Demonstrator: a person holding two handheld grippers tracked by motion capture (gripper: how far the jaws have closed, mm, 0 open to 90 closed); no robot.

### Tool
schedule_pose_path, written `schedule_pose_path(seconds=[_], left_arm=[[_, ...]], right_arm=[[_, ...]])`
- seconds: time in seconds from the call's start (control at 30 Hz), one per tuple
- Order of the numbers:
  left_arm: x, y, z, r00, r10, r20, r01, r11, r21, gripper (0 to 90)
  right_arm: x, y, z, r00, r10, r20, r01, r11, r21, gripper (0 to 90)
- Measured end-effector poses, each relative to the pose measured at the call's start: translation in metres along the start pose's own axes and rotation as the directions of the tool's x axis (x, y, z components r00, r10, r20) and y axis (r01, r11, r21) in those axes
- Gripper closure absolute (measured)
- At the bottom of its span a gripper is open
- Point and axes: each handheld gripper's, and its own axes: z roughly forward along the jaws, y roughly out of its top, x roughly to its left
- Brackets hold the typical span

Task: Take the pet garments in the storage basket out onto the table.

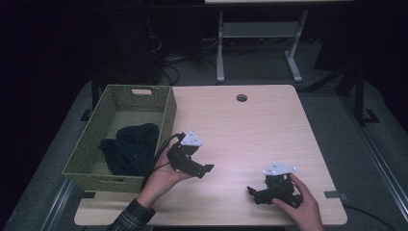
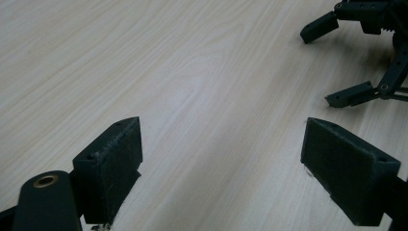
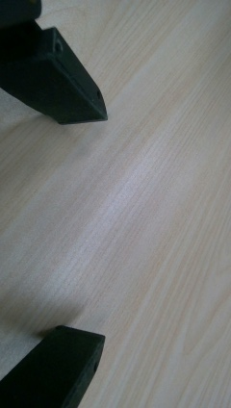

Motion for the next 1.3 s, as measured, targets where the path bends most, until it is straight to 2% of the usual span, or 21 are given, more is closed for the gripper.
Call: schedule_pose_path(seconds=[0.73,0.93,1.3], left_arm=[[0.014,0.017,-0.024,0.9999,-0.012,0.003,0.012,0.9995,-0.028,14.1],[0.019,0.017,-0.033,0.9998,-0.021,-0.003,0.021,0.9987,-0.047,14.2],[0.031,0.013,-0.049,0.9995,-0.028,-0.015,0.027,0.9984,-0.049,14.2]], right_arm=[[0.000,0.000,0.000,1.0000,0.001,0.000,-0.001,1.000,0.000,0.0],[0.000,0.000,0.000,1.0000,0.001,0.000,-0.001,1.000,0.000,0.0],[0.000,0.000,0.000,1.0000,0.001,0.000,-0.001,1.000,0.001,0.0]])
